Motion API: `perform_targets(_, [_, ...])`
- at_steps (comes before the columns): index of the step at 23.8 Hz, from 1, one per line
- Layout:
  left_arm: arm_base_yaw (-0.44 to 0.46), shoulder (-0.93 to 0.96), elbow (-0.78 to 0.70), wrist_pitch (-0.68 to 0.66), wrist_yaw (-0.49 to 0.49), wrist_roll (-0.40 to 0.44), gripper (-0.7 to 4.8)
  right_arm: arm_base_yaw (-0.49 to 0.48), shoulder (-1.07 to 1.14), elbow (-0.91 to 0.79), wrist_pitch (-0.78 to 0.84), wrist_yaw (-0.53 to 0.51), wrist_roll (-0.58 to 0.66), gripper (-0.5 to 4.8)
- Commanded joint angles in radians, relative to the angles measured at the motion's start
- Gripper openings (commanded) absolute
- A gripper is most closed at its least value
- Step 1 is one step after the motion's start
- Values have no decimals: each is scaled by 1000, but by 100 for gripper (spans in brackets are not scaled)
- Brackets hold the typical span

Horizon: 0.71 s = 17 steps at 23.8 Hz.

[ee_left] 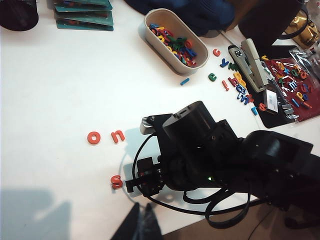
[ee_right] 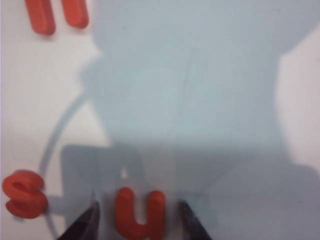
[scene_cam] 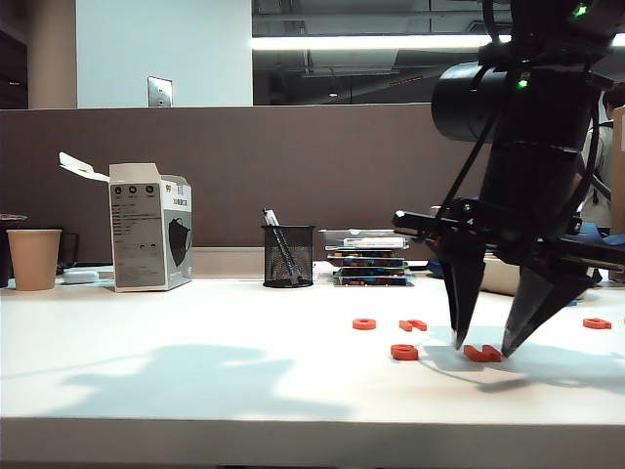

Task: Select the appropriate letters from the row of letter magnets placed on the table to arrange into the word "sun".

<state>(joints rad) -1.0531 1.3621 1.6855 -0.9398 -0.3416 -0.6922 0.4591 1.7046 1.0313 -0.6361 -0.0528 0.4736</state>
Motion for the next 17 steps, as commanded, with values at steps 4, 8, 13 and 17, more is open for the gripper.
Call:
perform_targets(4, [-2, -2, 4, 6, -2, 4, -5, -3, 23, -18, -63, 24, 1, 235])
perform_targets(8, [-2, -2, 4, 6, -2, 4, -5, -3, 23, -5, -62, -14, -3, 236])
perform_targets(13, [-2, -2, 4, 6, -2, 4, -5, -3, 23, 61, -78, -21, -8, 236])
perform_targets(17, [-2, -2, 4, 6, -2, 4, -5, -3, 23, 163, -118, -19, -34, 236])
